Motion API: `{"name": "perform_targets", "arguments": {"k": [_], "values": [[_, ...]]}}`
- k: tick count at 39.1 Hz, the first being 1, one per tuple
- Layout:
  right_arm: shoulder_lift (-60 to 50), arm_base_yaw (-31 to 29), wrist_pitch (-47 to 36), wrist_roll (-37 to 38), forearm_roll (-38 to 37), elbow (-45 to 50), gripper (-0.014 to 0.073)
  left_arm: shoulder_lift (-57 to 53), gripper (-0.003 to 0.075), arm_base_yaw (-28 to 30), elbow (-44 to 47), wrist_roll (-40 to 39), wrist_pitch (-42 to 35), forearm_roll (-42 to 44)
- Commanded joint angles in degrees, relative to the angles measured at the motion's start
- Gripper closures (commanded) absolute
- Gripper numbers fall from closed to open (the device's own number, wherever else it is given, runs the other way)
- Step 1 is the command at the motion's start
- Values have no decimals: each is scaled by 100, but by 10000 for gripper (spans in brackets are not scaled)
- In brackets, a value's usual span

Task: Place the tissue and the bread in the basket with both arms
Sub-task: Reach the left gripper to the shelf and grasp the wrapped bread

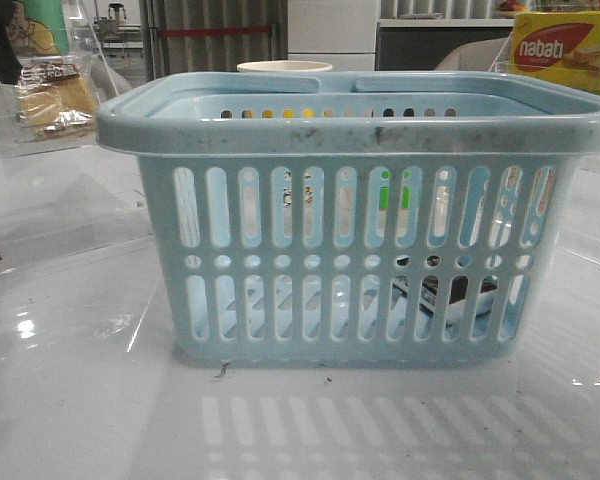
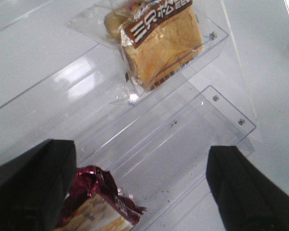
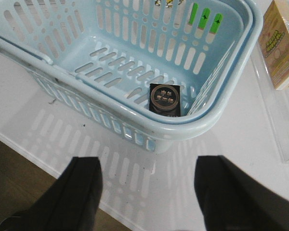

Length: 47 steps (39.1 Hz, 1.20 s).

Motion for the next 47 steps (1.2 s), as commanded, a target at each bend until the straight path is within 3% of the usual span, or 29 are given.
{"name": "perform_targets", "arguments": {"k": [1,24,33,47], "values": [[-25,-10,-358,-65,0,-158,70,21,117,11,-464,0,-384,-126],[-25,-10,-362,-65,0,-158,70,1298,117,11,-1994,0,-551,-277],[-25,-10,-357,-65,0,-158,70,1567,127,11,-2109,0,-648,-250],[-25,-10,-358,-65,0,-158,70,1717,389,11,-2109,0,-675,-215]]}}
